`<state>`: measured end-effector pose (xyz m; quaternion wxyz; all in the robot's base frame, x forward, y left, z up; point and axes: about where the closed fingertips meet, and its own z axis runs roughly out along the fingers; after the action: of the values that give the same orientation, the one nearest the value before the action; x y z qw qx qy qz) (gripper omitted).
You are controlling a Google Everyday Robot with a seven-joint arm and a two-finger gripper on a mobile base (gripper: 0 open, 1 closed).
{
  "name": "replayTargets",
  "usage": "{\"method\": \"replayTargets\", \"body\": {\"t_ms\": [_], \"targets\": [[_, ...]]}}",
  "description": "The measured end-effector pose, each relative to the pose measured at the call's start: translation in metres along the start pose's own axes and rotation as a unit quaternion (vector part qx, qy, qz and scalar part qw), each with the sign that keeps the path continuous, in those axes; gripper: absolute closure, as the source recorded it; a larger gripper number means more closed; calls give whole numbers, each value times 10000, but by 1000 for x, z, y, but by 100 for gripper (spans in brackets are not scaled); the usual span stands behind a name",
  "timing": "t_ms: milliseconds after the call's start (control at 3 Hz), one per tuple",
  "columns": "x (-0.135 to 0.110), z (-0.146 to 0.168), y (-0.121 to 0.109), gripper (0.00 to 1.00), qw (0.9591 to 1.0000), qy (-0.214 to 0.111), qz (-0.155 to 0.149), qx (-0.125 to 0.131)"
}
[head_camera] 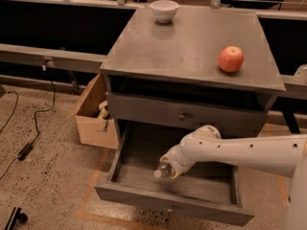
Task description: Place water bottle into middle drawer
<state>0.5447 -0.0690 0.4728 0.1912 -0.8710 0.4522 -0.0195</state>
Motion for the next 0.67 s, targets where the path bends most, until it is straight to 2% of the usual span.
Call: {"method": "replayTargets", "body": {"t_ms": [333, 667], "targets": [[1, -1, -11, 12, 9999, 125, 56, 18], [8, -13, -13, 0, 9994, 234, 266, -26]]}}
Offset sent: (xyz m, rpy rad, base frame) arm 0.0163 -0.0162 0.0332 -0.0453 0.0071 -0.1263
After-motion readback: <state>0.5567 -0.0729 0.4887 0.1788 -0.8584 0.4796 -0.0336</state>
